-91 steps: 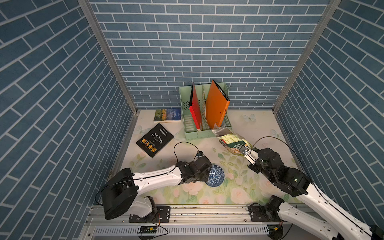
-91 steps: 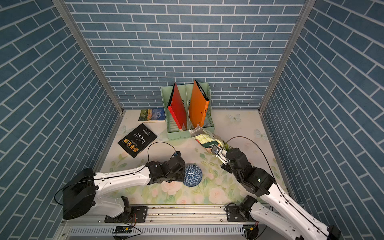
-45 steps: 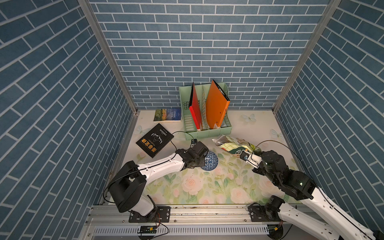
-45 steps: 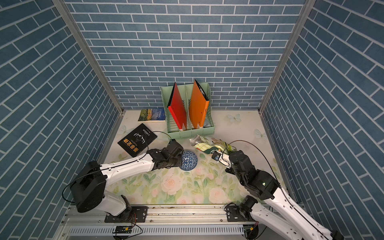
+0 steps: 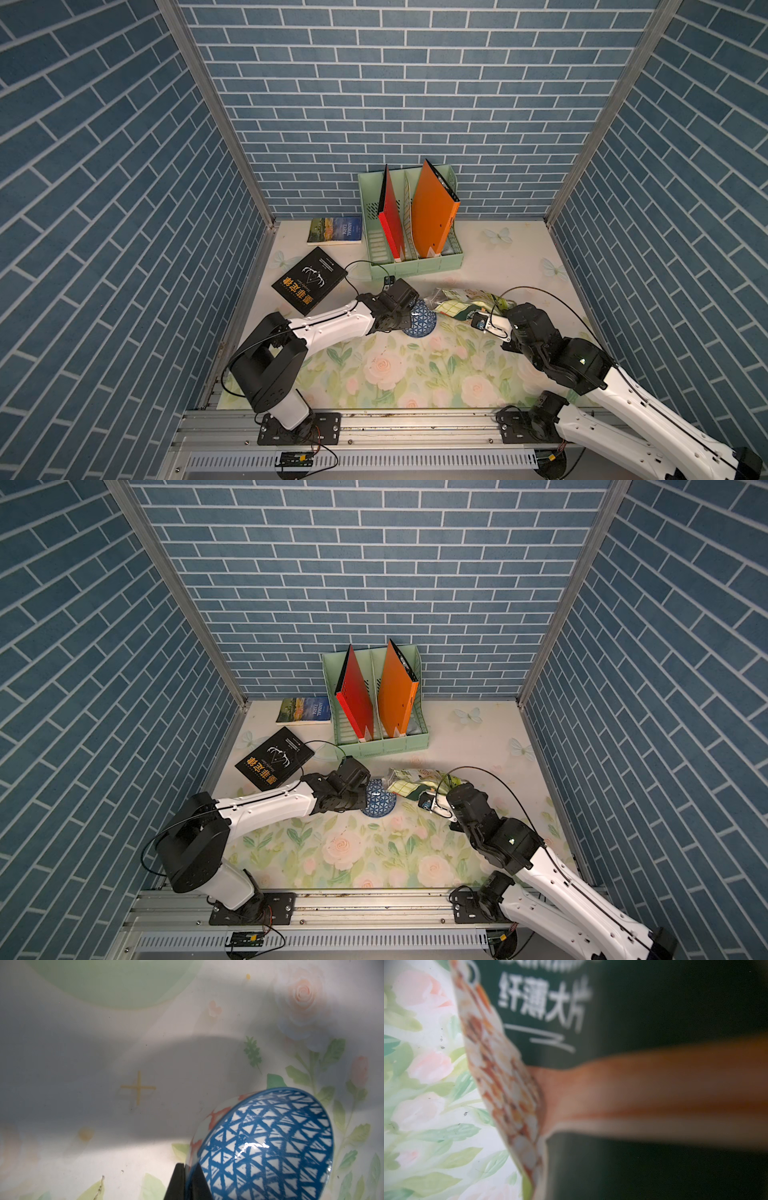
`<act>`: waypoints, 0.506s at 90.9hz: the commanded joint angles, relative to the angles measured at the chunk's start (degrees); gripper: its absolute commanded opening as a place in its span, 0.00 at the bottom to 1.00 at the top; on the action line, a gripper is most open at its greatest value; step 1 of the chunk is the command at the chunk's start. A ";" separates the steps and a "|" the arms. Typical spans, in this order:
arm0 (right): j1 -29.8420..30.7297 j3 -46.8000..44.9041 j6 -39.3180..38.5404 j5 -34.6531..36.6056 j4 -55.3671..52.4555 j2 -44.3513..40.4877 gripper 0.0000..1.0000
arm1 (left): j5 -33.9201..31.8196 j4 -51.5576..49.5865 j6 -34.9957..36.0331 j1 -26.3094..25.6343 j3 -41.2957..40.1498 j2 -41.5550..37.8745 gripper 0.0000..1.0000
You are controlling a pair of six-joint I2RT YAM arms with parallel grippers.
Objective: Pour the oats into the breakfast bowl
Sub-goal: Move the bowl to the center of the board.
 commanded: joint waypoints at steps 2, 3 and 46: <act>0.81 1.17 -0.22 2.34 8.05 -0.79 0.00 | -0.29 2.11 -0.49 0.65 1.80 0.84 0.12; 0.87 1.12 -0.26 2.44 8.04 -0.68 0.00 | -0.26 2.16 -0.49 0.70 1.78 0.80 0.12; 2.83 0.19 -4.93 6.19 10.99 1.59 0.00 | 0.69 2.16 -0.68 2.37 -0.13 -5.70 0.41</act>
